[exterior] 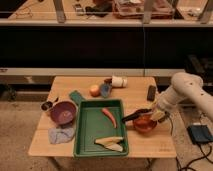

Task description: Place brush in red bowl

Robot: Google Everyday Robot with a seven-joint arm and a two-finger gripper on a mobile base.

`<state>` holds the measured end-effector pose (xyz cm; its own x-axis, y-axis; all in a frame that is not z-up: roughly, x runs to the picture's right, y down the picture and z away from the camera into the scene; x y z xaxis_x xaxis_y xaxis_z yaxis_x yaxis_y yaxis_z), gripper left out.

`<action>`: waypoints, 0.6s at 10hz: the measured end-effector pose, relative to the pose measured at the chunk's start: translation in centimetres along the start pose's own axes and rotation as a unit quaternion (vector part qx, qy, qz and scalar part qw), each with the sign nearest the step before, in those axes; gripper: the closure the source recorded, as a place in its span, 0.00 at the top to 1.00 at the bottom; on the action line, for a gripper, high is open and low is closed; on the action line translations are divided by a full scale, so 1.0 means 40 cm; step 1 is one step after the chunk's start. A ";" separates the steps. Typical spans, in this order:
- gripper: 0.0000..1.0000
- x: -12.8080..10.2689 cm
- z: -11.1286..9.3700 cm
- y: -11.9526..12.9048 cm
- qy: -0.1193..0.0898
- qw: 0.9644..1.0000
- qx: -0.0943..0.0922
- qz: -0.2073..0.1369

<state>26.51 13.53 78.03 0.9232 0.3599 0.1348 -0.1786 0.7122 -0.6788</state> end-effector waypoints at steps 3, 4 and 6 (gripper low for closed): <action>0.80 -0.007 0.009 0.008 0.012 1.000 -0.003 -0.004; 0.80 -0.011 0.010 0.009 0.015 1.000 -0.002 -0.007; 0.80 -0.015 -0.006 0.020 0.024 1.000 0.007 -0.017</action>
<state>25.90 13.73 77.24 0.9442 0.3058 0.1220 -0.1512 0.7319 -0.6644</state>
